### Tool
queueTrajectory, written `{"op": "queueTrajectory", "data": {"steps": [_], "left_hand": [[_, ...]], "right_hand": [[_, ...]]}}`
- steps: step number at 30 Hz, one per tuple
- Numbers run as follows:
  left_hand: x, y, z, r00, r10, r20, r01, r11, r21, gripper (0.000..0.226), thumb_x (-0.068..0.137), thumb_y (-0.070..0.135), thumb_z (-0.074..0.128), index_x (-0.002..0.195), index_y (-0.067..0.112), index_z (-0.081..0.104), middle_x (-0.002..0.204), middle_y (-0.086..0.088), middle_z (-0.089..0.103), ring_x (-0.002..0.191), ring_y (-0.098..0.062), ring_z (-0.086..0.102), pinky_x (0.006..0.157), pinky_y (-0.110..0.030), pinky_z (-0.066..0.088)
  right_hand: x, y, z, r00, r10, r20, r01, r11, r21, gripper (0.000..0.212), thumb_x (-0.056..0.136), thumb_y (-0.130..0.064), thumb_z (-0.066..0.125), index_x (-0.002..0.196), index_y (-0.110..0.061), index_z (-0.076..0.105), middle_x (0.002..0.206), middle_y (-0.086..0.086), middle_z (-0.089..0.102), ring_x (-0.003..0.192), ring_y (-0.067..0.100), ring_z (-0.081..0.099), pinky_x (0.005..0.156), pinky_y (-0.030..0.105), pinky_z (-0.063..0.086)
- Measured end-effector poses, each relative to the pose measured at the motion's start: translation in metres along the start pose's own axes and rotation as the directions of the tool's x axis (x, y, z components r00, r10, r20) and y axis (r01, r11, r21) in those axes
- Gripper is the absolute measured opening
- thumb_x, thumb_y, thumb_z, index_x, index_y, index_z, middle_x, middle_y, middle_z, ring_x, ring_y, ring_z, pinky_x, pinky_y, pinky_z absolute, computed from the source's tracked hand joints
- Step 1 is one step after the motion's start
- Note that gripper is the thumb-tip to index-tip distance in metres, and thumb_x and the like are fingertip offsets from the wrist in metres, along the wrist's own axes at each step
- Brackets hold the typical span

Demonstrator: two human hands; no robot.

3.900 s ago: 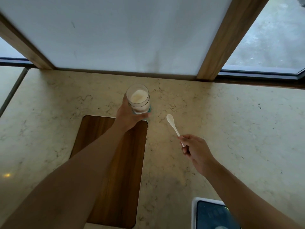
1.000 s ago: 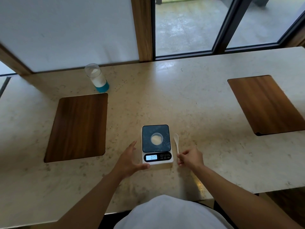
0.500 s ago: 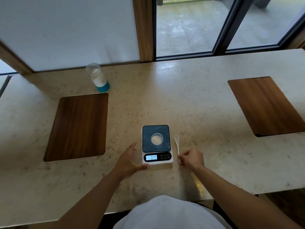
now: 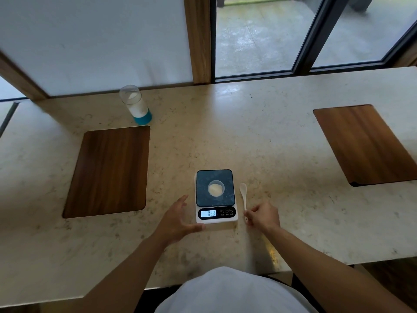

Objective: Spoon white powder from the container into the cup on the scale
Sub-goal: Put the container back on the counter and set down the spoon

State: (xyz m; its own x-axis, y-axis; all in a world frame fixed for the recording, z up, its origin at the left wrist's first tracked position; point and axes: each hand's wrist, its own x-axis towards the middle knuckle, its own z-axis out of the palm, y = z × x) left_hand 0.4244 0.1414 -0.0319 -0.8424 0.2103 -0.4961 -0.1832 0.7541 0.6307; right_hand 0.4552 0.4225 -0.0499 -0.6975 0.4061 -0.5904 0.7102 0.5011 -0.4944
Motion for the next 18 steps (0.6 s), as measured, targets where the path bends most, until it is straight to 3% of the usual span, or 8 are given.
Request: {"op": "queueTrajectory", "data": {"steps": [18], "left_hand": [[-0.0042, 0.0050, 0.0016, 0.999, -0.013, -0.034, 0.012, 1.000, -0.026, 0.122, 0.047, 0.091, 0.062, 0.148, 0.034, 0.026, 0.152, -0.004, 0.041, 0.132, -0.024, 0.045, 0.103, -0.044, 0.041]], "right_hand": [[-0.0039, 0.0028, -0.0025, 1.000, -0.021, -0.012, 0.021, 0.999, 0.041, 0.018, 0.083, -0.023, 0.077, 0.065, -0.018, 0.077, 0.061, -0.004, 0.073, 0.058, 0.009, 0.070, 0.071, 0.035, 0.062]]}}
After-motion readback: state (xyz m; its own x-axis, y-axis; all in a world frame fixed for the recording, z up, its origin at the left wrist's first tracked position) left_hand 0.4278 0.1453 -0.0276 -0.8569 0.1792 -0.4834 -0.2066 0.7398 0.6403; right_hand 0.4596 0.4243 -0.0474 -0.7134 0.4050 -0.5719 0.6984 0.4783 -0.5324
